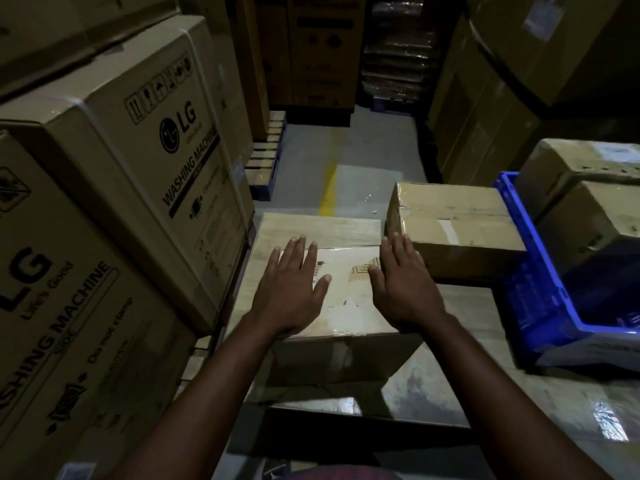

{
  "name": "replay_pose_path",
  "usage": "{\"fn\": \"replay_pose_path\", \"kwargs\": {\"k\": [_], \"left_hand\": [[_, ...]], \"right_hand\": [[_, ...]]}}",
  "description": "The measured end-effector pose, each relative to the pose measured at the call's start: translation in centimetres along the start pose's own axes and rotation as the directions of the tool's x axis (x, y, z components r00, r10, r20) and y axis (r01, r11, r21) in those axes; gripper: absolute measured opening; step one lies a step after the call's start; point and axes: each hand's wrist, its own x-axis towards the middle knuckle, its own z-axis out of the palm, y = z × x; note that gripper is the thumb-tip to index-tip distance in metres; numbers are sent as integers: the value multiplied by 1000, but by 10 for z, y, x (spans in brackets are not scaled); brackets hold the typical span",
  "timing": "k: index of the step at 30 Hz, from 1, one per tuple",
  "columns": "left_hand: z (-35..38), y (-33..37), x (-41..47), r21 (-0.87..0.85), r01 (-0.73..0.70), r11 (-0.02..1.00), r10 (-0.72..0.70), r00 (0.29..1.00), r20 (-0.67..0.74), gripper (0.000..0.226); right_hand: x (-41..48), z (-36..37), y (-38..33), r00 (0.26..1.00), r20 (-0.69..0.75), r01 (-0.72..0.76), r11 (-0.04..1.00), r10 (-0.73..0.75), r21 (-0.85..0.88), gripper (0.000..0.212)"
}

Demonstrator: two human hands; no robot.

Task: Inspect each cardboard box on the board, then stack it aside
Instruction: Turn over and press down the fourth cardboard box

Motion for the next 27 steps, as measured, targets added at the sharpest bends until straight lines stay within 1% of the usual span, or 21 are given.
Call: {"fn": "replay_pose_path", "kwargs": {"k": [2, 7, 9, 11, 12, 13, 14, 15, 16, 17, 18, 19, 20, 24, 26, 27], "left_hand": [[6, -2, -1, 12, 7, 1000, -7, 1000, -22, 69], [10, -4, 2, -37, 22, 999, -25, 996, -89, 69], [11, -4, 1, -108, 40, 993, -56, 988, -146, 66], [11, -2, -2, -264, 114, 958, -166, 969, -182, 67], [9, -2, -4, -382, 180, 907, -264, 948, -179, 68], [16, -8, 0, -519, 270, 811, -385, 914, -125, 71], [17, -13, 2, -637, 377, 673, -502, 865, -18, 75], [19, -19, 4, -737, 457, 498, -577, 809, 112, 84], [22, -24, 6, -803, 507, 315, -598, 763, 247, 93], [26, -29, 7, -828, 533, 174, -557, 747, 364, 92], [27, -29, 6, -838, 538, 93, -500, 753, 428, 75], [25, -29, 6, -845, 530, 68, -456, 770, 447, 58], [20, -28, 5, -857, 510, 75, -437, 789, 431, 50], [8, -26, -3, -917, 393, 75, -383, 860, 337, 55], [3, -27, -5, -937, 344, 57, -378, 876, 299, 58], [-2, -27, -7, -943, 327, 56, -382, 880, 282, 64]], "right_hand": [[1, 4, 1, 1000, 8, -1, 1000, 1, -8, 65], [2, 4, 1, 1000, -11, -14, 999, 15, 52, 63], [2, 5, 1, 998, -43, -47, 991, 53, 127, 63], [1, 6, 4, 989, -72, -108, 959, 131, 262, 62], [2, 6, 7, 977, -93, -150, 930, 191, 336, 58], [3, 7, 11, 957, -104, -204, 886, 270, 416, 54], [3, 6, 14, 930, -63, -286, 818, 363, 500, 50], [4, 5, 16, 899, 17, -364, 725, 437, 585, 49], [5, 4, 18, 871, 124, -432, 625, 475, 650, 50], [5, 3, 19, 857, 212, -469, 543, 469, 696, 50], [4, 0, 18, 856, 263, -482, 505, 444, 716, 50], [4, 0, 18, 865, 270, -472, 501, 423, 726, 50], [2, -1, 16, 873, 259, -457, 507, 414, 731, 50], [-4, -5, 11, 890, 144, -395, 575, 432, 716, 55], [-2, -10, 9, 894, 121, -351, 509, 430, 785, 60], [-1, -13, 7, 897, 119, -330, 464, 426, 822, 63]]}}
